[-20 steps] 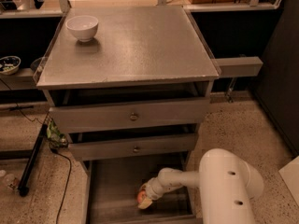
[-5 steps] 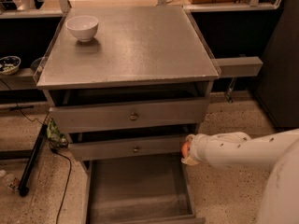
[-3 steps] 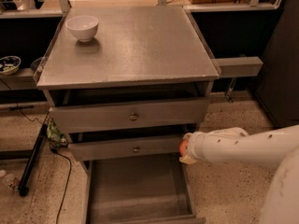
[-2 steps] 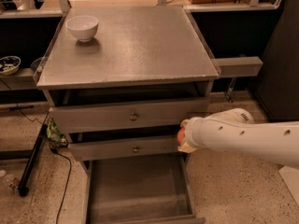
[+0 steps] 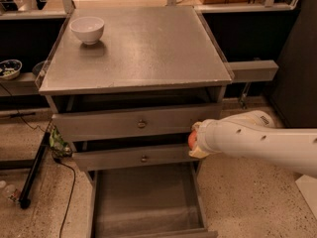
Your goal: Pick apple from bottom drawer and place on counter
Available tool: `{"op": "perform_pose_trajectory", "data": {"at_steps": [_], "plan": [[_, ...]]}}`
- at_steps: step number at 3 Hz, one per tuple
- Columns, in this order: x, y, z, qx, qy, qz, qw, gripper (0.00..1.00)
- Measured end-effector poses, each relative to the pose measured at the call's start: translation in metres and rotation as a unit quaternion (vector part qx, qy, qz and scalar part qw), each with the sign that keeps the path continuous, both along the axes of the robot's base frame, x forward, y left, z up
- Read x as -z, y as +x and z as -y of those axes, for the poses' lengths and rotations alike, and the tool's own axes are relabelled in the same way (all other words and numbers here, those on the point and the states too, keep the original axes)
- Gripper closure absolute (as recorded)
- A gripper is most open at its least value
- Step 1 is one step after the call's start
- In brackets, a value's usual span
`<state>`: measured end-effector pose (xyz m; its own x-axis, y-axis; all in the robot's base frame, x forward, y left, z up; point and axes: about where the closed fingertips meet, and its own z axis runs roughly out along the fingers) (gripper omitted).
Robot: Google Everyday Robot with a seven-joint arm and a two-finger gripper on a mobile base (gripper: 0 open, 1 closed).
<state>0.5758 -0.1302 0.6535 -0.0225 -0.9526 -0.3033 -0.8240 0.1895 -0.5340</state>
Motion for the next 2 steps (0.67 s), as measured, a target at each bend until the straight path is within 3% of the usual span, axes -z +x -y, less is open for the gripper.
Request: {"op": "perform_pose_trajectory", "data": {"at_steps": [2], "plan": [[-0.075, 0.003, 0.003, -0.019, -0.016, 0.038, 0.999, 1.0]]}}
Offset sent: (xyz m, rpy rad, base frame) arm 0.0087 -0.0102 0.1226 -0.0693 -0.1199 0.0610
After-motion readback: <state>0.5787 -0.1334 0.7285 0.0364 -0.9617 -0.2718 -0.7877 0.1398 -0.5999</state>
